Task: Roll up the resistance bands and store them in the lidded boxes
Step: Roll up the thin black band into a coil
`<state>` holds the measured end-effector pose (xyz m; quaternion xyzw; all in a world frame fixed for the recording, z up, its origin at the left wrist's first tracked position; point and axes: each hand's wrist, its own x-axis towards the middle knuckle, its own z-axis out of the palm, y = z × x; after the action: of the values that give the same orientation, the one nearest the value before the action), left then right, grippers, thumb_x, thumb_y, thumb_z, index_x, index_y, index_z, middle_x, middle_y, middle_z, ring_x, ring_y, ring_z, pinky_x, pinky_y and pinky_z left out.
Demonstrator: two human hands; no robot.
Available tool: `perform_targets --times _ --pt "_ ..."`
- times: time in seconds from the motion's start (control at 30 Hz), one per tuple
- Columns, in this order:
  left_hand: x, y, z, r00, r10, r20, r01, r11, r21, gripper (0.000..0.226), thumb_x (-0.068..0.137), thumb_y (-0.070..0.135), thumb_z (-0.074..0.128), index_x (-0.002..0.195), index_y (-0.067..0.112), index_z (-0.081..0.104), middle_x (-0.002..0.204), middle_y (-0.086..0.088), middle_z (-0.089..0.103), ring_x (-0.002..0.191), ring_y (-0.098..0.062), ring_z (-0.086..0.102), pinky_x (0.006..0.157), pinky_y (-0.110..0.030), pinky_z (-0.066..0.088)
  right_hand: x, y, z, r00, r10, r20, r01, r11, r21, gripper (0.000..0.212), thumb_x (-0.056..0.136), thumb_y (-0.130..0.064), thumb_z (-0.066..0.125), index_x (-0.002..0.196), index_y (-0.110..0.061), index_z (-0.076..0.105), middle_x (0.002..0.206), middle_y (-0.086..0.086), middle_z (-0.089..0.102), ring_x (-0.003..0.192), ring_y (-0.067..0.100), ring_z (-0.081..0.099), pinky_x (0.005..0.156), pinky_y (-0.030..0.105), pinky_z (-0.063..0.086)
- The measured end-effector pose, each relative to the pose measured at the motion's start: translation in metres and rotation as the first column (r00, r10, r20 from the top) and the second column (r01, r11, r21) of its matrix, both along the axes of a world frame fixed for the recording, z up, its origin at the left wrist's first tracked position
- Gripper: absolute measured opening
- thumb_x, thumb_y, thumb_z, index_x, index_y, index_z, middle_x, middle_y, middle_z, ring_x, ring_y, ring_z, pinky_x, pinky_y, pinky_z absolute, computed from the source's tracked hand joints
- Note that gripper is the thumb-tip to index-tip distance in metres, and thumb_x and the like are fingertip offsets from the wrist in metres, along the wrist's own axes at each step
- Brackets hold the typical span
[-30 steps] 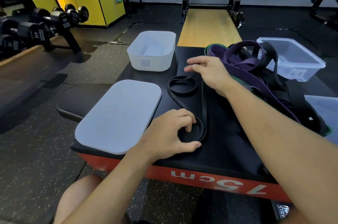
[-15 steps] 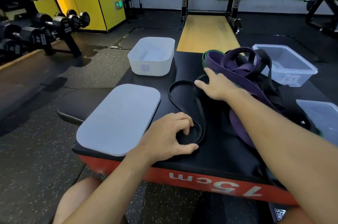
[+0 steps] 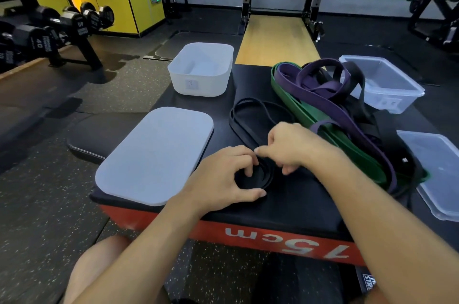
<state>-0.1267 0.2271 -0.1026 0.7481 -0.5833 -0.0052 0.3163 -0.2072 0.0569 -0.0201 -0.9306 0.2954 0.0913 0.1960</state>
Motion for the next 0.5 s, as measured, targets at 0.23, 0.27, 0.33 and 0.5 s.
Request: perform_targets --times 0.23,0.27,0.33,0.5 --pt "-0.001 0.002 0.000 1.000 0.009 0.006 -0.009 1.000 0.008 0.040 0.079 0.063 0.077 0.080 0.031 0.052 0.115 0.026 0.061 0.103 -0.001 0.056 0.085 -0.027 0.048 -0.026 0.006 -0.020 0.993 -0.066 0.101 0.056 0.993 0.101 0.018 0.094 -0.030 0.068 0.085 -0.017 0.058 0.074 0.004 0.074 0.052 0.017 0.073 0.074 0.039 0.063" --pt "-0.001 0.002 0.000 1.000 0.016 0.011 -0.016 1.000 0.012 0.040 0.079 0.063 0.077 0.081 0.030 0.054 0.115 0.026 0.061 0.104 0.000 0.056 0.085 -0.025 0.047 -0.029 0.005 -0.023 0.990 -0.068 0.128 0.056 0.994 0.096 0.015 0.094 -0.027 0.066 0.086 -0.017 0.058 0.073 0.004 0.074 0.051 0.017 0.072 0.072 0.038 0.063" --pt "-0.001 0.003 0.000 0.999 0.026 0.022 -0.026 0.999 0.025 0.041 0.079 0.066 0.076 0.084 0.028 0.059 0.119 0.025 0.062 0.108 0.002 0.055 0.089 -0.023 0.047 -0.034 0.005 -0.027 0.984 -0.069 0.164 0.055 0.994 0.090 0.011 0.093 -0.023 0.065 0.087 -0.018 0.057 0.071 0.002 0.073 0.051 0.017 0.071 0.069 0.037 0.062" --pt "-0.005 0.005 0.001 0.999 0.033 0.031 -0.034 0.999 0.038 0.039 0.093 0.064 0.057 0.090 0.026 0.068 0.125 0.023 0.063 0.118 0.002 0.054 0.098 -0.027 0.048 -0.038 0.007 -0.031 0.978 -0.024 0.209 0.020 1.000 0.023 0.017 0.084 -0.024 0.073 0.082 -0.024 0.056 0.074 -0.001 0.069 0.064 0.022 0.069 0.070 0.042 0.061"
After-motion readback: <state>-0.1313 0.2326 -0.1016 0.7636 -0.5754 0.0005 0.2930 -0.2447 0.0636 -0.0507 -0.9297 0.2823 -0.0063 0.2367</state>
